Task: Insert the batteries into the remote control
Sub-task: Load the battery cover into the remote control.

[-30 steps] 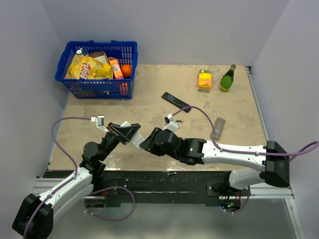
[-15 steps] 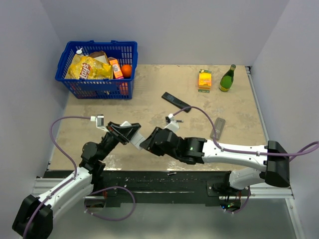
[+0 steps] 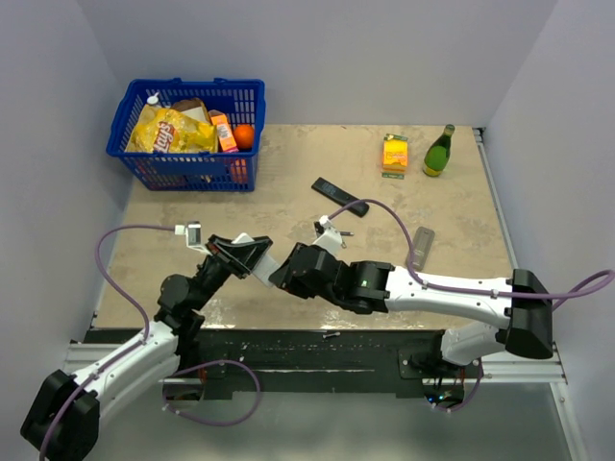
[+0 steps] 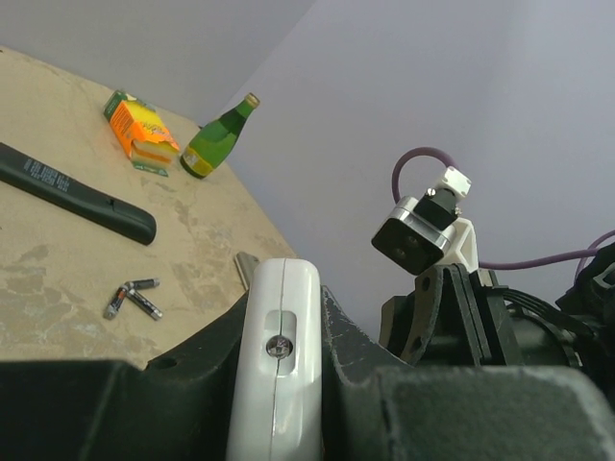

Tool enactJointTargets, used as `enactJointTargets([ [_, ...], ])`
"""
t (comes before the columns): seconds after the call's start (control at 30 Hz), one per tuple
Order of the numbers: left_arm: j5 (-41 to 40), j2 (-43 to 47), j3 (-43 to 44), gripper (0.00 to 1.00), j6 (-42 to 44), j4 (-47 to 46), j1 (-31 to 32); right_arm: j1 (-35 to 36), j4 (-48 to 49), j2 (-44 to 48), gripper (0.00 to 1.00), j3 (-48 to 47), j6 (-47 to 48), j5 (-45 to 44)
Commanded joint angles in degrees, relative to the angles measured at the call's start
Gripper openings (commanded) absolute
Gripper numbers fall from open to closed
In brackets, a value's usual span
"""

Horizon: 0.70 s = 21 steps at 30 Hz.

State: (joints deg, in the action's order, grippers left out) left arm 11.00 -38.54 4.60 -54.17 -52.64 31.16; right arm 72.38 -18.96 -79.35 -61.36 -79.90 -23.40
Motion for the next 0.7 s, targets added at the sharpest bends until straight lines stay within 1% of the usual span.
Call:
enactJointTargets([
  [0.0, 5.52, 0.49, 0.06, 0.00, -3.40, -7.30, 5.22, -0.66, 10.24, -1.07, 0.32, -3.59, 0.62, -6.13],
  [0.1, 4.73, 0.23, -0.12, 0.00, -2.69, -7.12, 6.46, -0.57, 14.19, -0.28, 0.31, -2.71, 1.76, -6.22],
  [0.27, 4.81, -0.22, -0.21, 0.00, -1.47, -6.69, 7.25, -0.66, 16.06, 1.47, 0.31, -2.80, 4.75, -7.71],
  [0.3, 4.99, -0.13, -0.12, 0.00, -1.20, -6.42, 7.34, -0.66, 18.24, 2.09, 0.31, -2.10, 5.36, -7.45],
  [0.43, 5.52, -0.22, -0.03, 0.00, -0.23, -4.93, 8.22, -0.84, 21.85, 4.20, 0.31, -0.78, 10.01, -7.89],
  [0.6, 5.43, -1.01, 0.41, 0.00, 1.00, -4.40, 9.36, -0.92, 23.00, 4.38, 0.31, -0.95, 12.05, -6.93],
  [0.67, 4.29, -0.48, 1.72, 0.00, 2.48, -1.34, 9.36, -1.01, 23.00, 4.99, 0.32, 0.27, 11.26, -5.96],
])
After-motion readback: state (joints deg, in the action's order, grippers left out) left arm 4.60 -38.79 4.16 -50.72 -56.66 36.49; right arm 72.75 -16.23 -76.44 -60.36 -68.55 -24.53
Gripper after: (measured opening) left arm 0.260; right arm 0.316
